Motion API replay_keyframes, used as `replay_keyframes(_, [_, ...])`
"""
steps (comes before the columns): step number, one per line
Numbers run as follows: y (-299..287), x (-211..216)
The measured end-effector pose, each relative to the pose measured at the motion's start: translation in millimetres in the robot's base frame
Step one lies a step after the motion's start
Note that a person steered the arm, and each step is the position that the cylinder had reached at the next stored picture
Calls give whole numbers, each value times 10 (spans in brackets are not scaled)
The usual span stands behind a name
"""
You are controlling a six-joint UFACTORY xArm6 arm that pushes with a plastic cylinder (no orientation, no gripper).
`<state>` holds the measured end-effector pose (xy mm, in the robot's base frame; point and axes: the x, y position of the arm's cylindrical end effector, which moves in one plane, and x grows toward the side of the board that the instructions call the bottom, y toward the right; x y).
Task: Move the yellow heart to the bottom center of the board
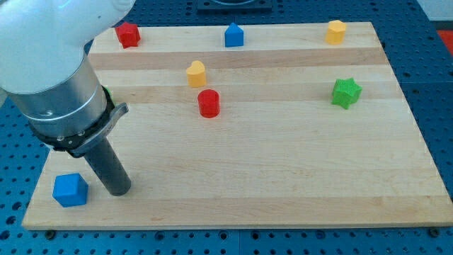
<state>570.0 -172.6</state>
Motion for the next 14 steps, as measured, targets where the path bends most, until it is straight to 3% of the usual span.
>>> replay_keyframes(2, [0,-419])
replay_keyframes(8, [294,-2301])
replay_keyframes(11, [1168,-2464])
replay_keyframes(14, [1338,-2286])
